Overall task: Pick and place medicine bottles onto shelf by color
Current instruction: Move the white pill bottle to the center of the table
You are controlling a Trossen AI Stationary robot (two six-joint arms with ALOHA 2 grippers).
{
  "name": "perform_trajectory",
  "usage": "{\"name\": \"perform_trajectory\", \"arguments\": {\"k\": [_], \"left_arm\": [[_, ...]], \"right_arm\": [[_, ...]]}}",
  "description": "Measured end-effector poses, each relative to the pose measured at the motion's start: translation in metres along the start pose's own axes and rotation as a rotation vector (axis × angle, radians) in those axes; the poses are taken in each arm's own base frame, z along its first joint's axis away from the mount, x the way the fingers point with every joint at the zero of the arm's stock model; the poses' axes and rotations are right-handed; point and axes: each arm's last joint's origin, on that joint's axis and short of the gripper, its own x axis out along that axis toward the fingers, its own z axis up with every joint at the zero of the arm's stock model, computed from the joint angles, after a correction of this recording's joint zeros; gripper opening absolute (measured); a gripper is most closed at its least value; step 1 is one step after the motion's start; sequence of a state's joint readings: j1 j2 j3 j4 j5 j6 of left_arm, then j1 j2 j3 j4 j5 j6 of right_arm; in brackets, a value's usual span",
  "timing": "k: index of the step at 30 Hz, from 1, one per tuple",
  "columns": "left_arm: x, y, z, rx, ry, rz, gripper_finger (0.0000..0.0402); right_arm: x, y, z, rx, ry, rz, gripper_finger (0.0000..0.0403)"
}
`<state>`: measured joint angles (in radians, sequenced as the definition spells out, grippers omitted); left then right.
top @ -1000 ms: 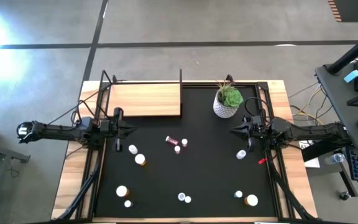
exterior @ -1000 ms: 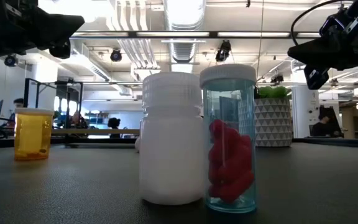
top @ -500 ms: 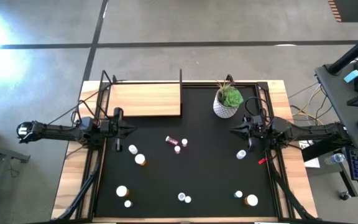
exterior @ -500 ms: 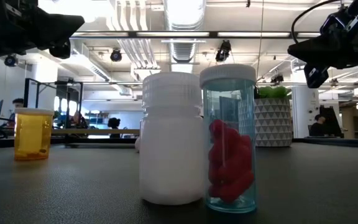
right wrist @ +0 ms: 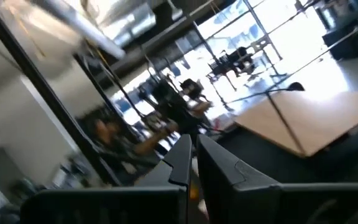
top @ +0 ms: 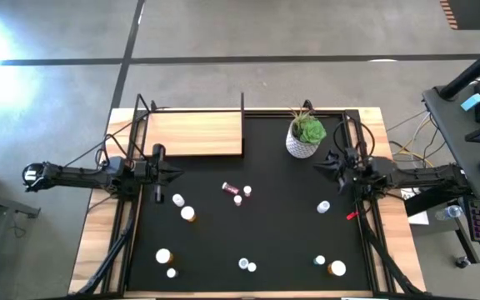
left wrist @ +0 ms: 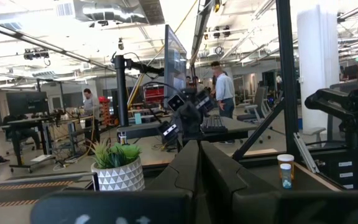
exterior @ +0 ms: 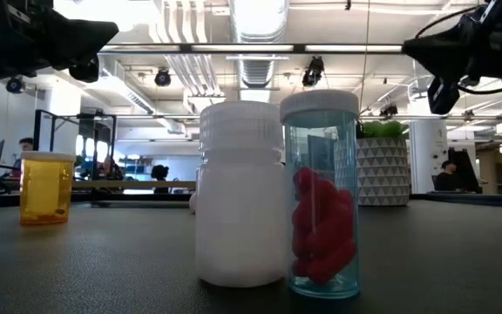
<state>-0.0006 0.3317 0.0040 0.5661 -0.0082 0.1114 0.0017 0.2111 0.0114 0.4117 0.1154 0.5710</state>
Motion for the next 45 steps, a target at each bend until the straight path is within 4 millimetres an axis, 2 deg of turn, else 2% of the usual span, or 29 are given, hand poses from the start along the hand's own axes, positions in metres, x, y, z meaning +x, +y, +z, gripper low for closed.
{"name": "perform_trajectory", "arguments": {"k": [6,12,18,25,29,33,39,45], "left_arm": [[0.000,0.000,0.000,0.000,0.000,0.000,0.0000],[0.000,0.000,0.000,0.000,0.000,0.000,0.0000],[0.000,0.000,0.000,0.000,0.000,0.000,0.0000],[0.000,0.000,0.001,0.000,-0.007,0.002,0.0000],[0.000,0.001,0.010,-0.002,-0.099,0.020,0.0000],[-0.003,0.002,0.025,0.000,-0.264,0.019,0.0000],[-0.009,0.005,0.042,0.087,-0.443,0.073,0.0000],[-0.013,0.006,0.050,-0.058,-0.543,0.047,0.0000]], "right_arm": [[0.000,0.002,0.003,0.025,-0.030,0.018,0.0018],[-0.001,0.008,0.014,0.140,-0.134,0.095,0.0018],[-0.003,0.013,0.021,0.160,-0.215,0.139,0.0018],[-0.004,0.010,0.024,0.202,-0.301,0.039,0.0018],[-0.004,0.009,0.025,0.222,-0.320,0.027,0.0018],[-0.004,0.009,0.025,0.243,-0.320,0.031,0.0018],[-0.004,0.009,0.025,0.187,-0.320,0.021,0.0018],[-0.004,0.010,0.025,0.182,-0.323,0.023,0.0018]]}}
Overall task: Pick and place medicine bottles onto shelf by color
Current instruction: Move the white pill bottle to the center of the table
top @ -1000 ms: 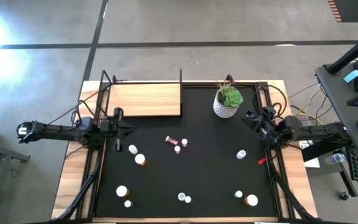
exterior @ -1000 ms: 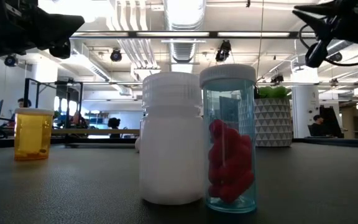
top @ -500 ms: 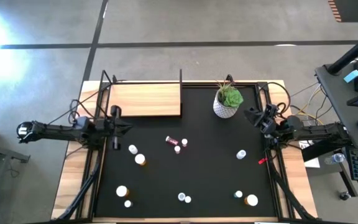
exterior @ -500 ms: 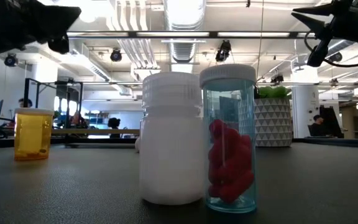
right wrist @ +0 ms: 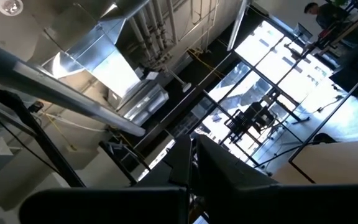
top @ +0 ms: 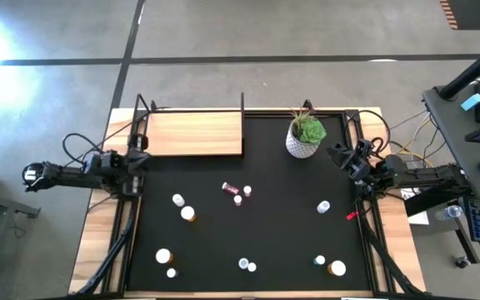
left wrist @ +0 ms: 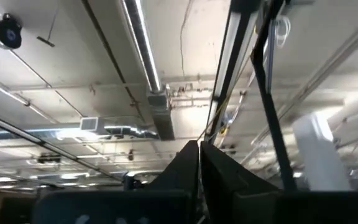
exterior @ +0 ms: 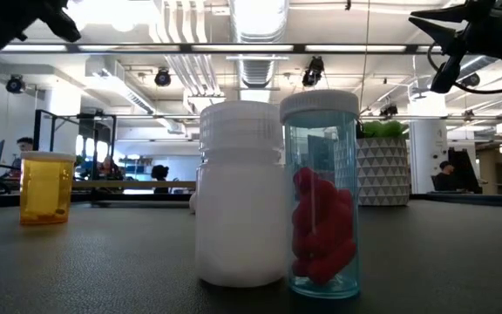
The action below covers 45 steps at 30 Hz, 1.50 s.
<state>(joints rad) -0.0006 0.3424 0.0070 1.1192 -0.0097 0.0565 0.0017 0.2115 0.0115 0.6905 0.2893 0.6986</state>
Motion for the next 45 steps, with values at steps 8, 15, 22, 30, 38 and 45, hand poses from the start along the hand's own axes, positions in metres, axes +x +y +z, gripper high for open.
{"name": "perform_trajectory", "arguments": {"k": [8,15,22,30,38,45], "left_arm": [[0.009,0.000,0.007,-0.101,-0.012,0.001,0.0000],[0.022,0.003,0.008,-0.123,0.005,0.108,0.0000],[0.039,0.005,0.002,-0.126,0.062,0.186,0.0000],[0.063,0.006,0.002,-0.187,0.079,0.214,0.0000],[0.082,0.006,-0.015,-0.198,0.163,0.269,0.0000],[0.087,0.005,-0.029,-0.359,0.199,0.288,0.0000]], "right_arm": [[0.000,0.001,0.001,-0.001,-0.009,0.008,0.0018],[0.001,0.002,0.002,-0.002,-0.013,0.010,0.0018],[0.015,0.024,0.021,-0.194,0.008,0.016,0.0018],[0.038,0.052,0.045,-0.231,0.199,-0.141,0.0018],[0.080,0.061,0.035,-0.331,0.521,-0.365,0.0018],[0.114,0.074,0.030,-0.334,0.669,-0.313,0.0059]]}}
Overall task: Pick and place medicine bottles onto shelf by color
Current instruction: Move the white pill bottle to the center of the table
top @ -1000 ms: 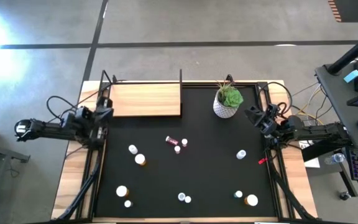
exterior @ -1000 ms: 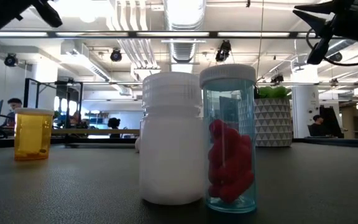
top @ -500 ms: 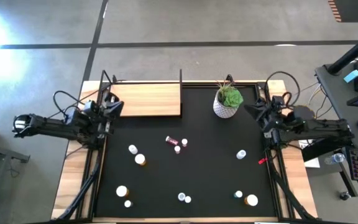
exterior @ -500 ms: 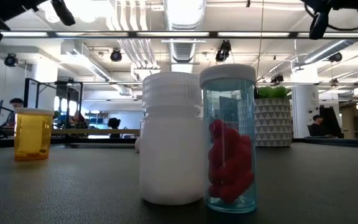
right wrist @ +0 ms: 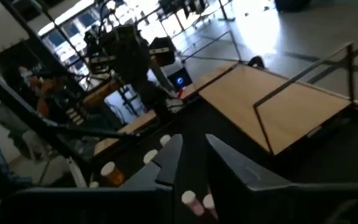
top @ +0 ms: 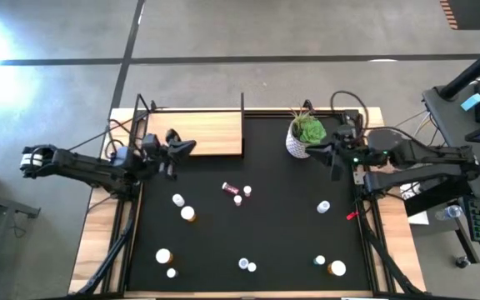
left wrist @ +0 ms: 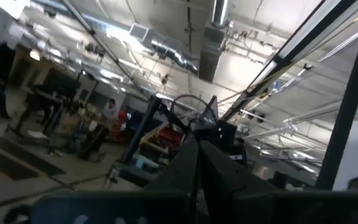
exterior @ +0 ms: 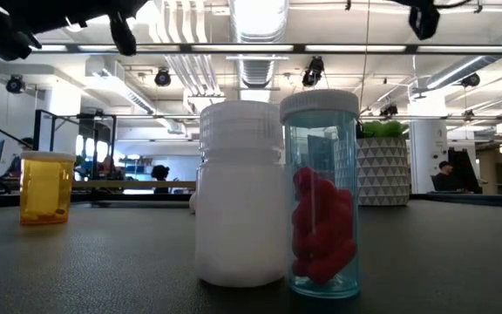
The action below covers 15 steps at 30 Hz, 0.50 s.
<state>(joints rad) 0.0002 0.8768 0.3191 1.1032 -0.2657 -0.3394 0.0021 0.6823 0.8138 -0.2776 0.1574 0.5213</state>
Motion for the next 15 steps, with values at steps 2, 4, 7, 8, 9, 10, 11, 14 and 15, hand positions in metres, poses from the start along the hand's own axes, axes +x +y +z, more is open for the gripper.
{"name": "perform_trajectory", "arguments": {"k": [2,4,7,8,9,10,11,14,15], "left_arm": [[0.001,0.000,-0.002,-0.030,0.012,-0.023,0.0000],[0.001,-0.001,-0.004,-0.068,0.029,-0.043,0.0000],[0.002,-0.001,-0.007,-0.117,0.058,-0.068,0.0000],[0.002,-0.001,-0.008,-0.120,0.067,-0.084,0.0000],[0.002,-0.001,-0.009,-0.121,0.074,-0.093,0.0000],[0.003,-0.002,-0.009,-0.121,0.078,-0.099,0.0000],[0.005,-0.003,-0.008,-0.121,0.078,-0.105,0.0000],[0.011,-0.006,-0.005,-0.122,0.072,-0.112,0.0000],[0.014,-0.007,-0.004,-0.120,0.082,-0.109,0.0000]], "right_arm": [[0.005,0.005,0.006,-0.002,0.013,0.020,0.0080],[0.010,0.009,0.011,-0.003,0.019,0.020,0.0101],[0.019,0.013,0.015,-0.006,0.042,0.010,0.0131],[0.021,0.016,0.019,-0.005,0.032,0.016,0.0140],[0.023,0.018,0.022,-0.003,0.027,0.017,0.0148],[0.027,0.019,0.023,0.004,0.037,0.009,0.0155],[0.031,0.019,0.022,0.021,0.057,-0.003,0.0161],[0.041,0.022,0.023,0.094,0.097,-0.032,0.0173],[0.046,0.022,0.021,0.107,0.120,-0.047,0.0176]]}}
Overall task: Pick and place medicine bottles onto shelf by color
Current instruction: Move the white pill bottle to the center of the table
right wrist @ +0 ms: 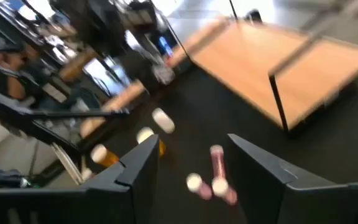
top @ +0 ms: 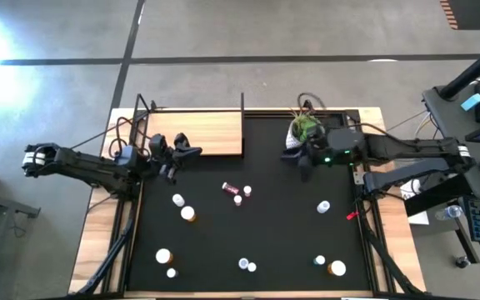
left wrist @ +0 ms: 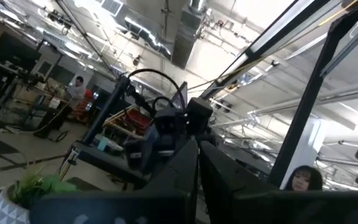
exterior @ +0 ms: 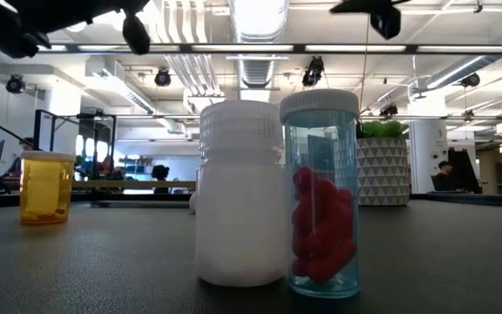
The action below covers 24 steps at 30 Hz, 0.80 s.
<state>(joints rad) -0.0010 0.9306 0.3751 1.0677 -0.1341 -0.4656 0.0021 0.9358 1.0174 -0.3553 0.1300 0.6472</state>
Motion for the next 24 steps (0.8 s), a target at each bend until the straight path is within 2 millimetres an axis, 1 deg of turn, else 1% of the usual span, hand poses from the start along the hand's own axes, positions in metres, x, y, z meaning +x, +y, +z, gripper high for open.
{"name": "perform_trajectory", "arguments": {"k": [3,6,9,11,15,18,20,24], "left_arm": [[0.008,-0.002,0.001,0.013,0.091,0.034,0.0000],[0.016,-0.004,0.002,0.033,0.215,0.083,0.0000],[0.023,-0.007,0.005,0.074,0.309,0.115,0.0000],[0.027,-0.010,0.008,0.102,0.350,0.102,0.0000],[0.031,-0.015,0.012,0.130,0.370,0.022,0.0000],[0.029,-0.016,0.011,0.120,0.409,-0.014,0.0002],[0.028,-0.016,0.010,0.117,0.432,-0.023,0.0011],[0.028,-0.015,0.005,0.115,0.457,-0.022,0.0045]], "right_arm": [[0.008,0.003,0.003,0.043,0.016,-0.014,0.0178],[0.016,0.005,0.001,0.042,0.043,-0.021,0.0178],[0.024,0.006,-0.002,0.041,0.093,-0.009,0.0178],[0.026,0.009,-0.001,0.042,0.111,0.026,0.0177],[0.032,0.012,-0.001,0.032,0.159,0.069,0.0176],[0.040,0.013,-0.002,0.025,0.196,0.063,0.0179],[0.044,0.015,-0.001,0.012,0.219,0.057,0.0180],[0.054,0.015,-0.003,-0.095,0.306,0.016,0.0180]]}}
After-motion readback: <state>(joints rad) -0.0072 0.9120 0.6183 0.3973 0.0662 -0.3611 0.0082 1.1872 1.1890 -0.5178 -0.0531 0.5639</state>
